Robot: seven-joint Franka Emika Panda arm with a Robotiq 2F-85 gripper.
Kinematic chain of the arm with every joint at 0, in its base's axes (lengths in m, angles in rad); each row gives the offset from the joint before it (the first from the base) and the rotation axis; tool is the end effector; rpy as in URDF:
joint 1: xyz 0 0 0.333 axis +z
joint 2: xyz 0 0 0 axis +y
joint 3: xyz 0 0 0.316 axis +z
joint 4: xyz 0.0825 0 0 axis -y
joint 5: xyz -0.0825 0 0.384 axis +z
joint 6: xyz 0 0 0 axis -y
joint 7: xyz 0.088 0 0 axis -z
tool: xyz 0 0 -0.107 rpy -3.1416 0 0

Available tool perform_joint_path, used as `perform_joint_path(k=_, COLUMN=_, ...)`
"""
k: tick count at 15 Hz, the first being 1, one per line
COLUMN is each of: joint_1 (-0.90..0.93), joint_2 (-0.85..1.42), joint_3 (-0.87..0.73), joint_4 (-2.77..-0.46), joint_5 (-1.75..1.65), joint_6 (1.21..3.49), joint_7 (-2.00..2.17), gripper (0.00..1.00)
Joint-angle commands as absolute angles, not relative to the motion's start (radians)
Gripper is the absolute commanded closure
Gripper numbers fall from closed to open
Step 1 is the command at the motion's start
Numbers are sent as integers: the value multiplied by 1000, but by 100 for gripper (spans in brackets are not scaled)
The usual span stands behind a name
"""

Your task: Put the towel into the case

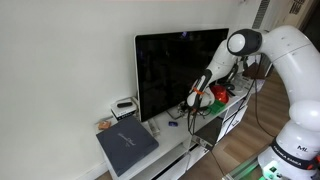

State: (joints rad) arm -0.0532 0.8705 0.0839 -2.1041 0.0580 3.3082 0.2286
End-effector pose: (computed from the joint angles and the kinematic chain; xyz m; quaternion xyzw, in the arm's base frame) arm 0.5585 0.0134 0.0375 -0.9748 0.1460 -0.1611 0.0504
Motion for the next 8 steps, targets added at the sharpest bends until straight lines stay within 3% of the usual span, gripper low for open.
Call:
perform_joint_path(k=1, joint_1=-58, joint_2=783, joint_3=93, joint_4=-2199, joint_5=92, joint_6=3279, joint_7=206, gripper=96)
perform_joint_path(k=8, joint_1=-90, joint_2=634, joint_3=114, joint_4=-2384, joint_5=87, joint_6=3317, joint_7=206, gripper=100)
